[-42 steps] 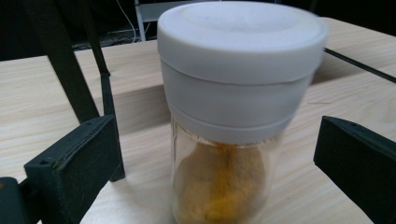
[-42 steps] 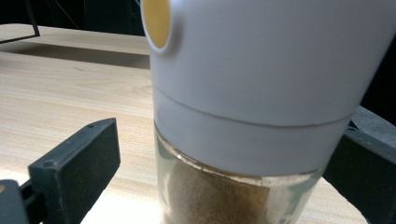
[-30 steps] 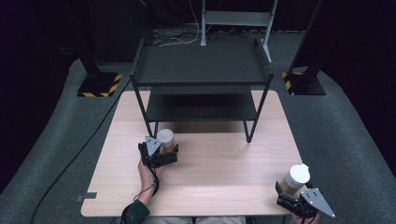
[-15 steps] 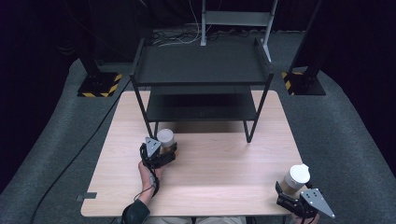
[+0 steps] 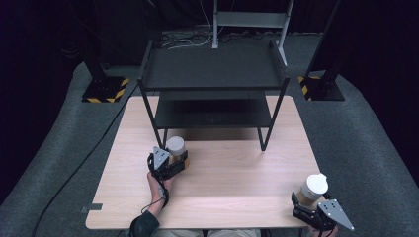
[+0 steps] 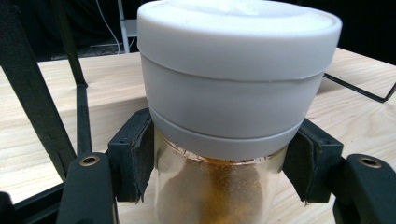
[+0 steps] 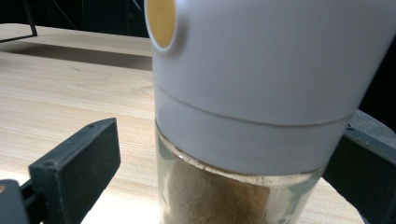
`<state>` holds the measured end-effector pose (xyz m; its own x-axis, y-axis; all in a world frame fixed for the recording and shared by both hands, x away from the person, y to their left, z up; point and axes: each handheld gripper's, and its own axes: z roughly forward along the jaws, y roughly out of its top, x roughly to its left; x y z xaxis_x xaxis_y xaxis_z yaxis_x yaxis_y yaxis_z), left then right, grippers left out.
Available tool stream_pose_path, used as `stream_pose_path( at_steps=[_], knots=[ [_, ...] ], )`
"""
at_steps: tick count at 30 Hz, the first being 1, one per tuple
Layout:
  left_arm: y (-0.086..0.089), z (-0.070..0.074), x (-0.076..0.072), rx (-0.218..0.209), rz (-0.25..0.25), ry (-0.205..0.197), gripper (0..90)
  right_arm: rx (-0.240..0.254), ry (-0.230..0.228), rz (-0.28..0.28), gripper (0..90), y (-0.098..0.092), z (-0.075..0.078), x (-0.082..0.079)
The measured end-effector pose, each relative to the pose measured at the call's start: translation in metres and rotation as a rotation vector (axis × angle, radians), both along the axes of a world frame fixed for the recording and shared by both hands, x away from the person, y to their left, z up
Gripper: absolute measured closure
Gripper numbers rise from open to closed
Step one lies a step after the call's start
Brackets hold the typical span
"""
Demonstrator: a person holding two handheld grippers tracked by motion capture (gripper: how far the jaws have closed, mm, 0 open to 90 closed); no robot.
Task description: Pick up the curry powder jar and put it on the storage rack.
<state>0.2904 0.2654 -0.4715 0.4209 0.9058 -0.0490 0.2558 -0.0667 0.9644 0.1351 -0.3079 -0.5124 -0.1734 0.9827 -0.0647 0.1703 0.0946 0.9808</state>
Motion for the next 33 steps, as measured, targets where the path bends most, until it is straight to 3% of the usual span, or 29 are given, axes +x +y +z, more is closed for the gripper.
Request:
stream_pose_path(
  at_steps=[13, 20, 33],
  knots=[
    [0.005, 0.016, -0.006, 0.021, -0.037, -0.030, 33.1, -0.002, 0.001, 0.000, 0.0, 0.000, 0.000, 0.000],
    [0.014, 0.026, -0.006, 0.020, -0.067, -0.017, 33.1, -0.002, 0.002, 0.002, 0.0, 0.000, 0.000, 0.000],
    [0.027, 0.043, -0.011, 0.020, -0.103, -0.045, 33.2, -0.004, 0.002, 0.002, 0.0, 0.000, 0.000, 0.000]
  ],
)
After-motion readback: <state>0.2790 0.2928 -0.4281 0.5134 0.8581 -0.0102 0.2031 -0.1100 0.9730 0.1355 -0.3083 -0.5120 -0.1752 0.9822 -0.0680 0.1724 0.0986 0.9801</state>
